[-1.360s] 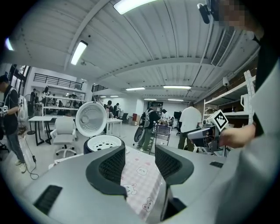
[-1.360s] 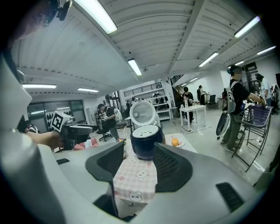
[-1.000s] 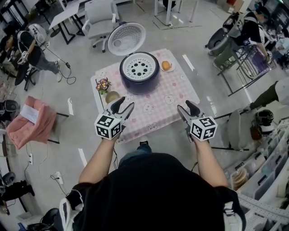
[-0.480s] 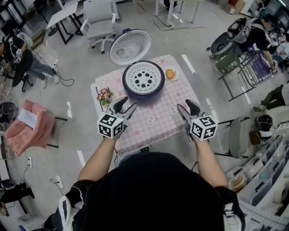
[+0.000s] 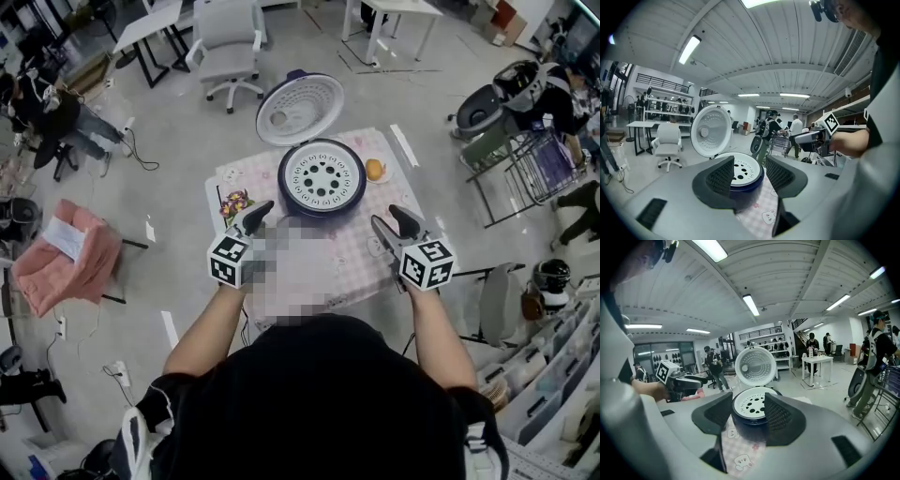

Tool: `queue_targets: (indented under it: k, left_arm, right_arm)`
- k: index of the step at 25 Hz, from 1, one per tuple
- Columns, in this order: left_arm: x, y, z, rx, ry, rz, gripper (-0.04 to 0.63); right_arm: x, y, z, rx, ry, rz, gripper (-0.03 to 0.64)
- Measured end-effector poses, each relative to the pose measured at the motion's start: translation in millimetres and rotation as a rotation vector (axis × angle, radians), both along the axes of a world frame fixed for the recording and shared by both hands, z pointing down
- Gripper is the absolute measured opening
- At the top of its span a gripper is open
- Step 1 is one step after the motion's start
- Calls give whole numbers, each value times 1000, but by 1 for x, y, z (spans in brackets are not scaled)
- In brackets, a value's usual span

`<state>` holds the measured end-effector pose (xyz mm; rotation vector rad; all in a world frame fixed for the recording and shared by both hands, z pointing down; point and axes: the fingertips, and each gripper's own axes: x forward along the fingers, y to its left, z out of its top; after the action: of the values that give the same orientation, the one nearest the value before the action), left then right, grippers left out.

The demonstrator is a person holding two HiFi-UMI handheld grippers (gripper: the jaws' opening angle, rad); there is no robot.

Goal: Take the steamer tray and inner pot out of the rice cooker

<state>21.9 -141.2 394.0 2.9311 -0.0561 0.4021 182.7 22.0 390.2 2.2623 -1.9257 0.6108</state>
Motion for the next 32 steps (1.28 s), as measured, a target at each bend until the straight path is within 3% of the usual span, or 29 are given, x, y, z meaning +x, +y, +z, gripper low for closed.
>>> queue_targets:
  k: [7,13,23,32]
  left_arm:
    - [-22,-19,9,-17,-13,-44,219]
    - [-38,-48,2,21,4,-170,219]
    - [-51,-64,6,0,-9,-309,219]
    - [-50,-66,24,-33,-30,-385,219]
  right_arm:
    - [-7,-32,5,-15,-2,-56,219]
    - [-5,-79,18,-10,14,-191,221]
    - [4,-127,31,-66,41,-365,224]
    - [-16,-148,78,-253,63,-624,252]
